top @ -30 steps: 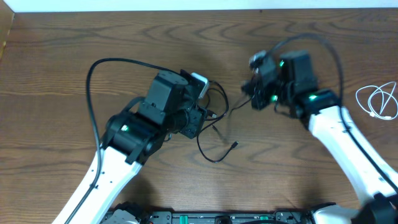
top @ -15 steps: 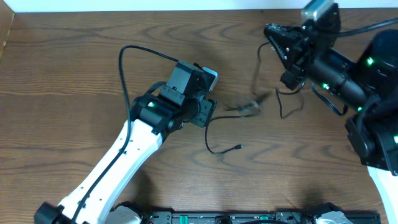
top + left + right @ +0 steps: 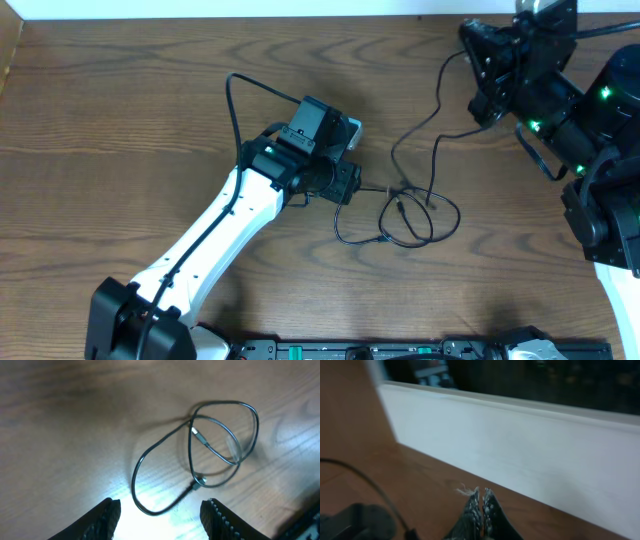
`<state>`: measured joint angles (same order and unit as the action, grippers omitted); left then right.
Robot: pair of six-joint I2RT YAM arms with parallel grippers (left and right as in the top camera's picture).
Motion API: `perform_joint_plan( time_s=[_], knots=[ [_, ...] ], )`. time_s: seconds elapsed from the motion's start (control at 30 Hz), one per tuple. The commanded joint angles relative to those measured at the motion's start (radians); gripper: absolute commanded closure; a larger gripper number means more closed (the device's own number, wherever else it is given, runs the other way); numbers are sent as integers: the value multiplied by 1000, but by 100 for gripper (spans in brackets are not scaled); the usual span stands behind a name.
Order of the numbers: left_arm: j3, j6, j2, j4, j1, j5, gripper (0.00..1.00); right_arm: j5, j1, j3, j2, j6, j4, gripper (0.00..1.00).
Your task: Untangle cables
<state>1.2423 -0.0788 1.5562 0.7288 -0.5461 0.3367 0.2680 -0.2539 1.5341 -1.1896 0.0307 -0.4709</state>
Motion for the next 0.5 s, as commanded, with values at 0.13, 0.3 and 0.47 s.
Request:
perform_joint_plan(
  time_s=[0.13, 0.3, 0.47],
  knots=[
    [22, -8, 9, 29, 0, 38, 44, -343, 75, 3, -55, -70, -72, 99],
    [22, -8, 9, 34, 0, 37, 44, -493, 185, 3, -146, -97, -133, 99],
    [22, -8, 9, 44, 0, 37, 44, -502, 353, 3, -220, -94, -111, 99]
  ],
)
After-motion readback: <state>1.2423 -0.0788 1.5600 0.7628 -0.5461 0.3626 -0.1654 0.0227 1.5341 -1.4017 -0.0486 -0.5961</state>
